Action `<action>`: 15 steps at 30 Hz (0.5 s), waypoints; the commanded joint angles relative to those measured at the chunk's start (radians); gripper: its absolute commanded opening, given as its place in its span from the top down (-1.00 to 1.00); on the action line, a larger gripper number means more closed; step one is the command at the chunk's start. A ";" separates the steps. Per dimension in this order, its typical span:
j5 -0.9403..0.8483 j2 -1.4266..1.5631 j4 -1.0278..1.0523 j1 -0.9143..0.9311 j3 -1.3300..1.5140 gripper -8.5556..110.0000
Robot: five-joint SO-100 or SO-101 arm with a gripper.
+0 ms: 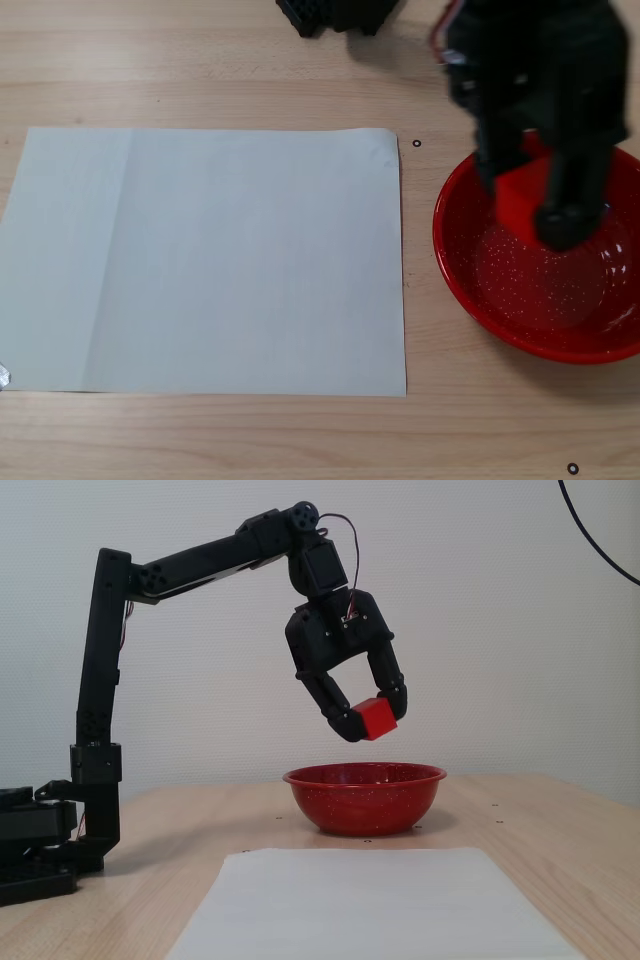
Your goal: Grasp the red cube and put it in the red bowl.
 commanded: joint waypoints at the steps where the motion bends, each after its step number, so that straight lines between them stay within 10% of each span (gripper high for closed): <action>1: -0.011 0.104 -0.058 0.034 -0.044 0.85; 15: -0.008 0.014 -0.210 0.107 0.069 0.46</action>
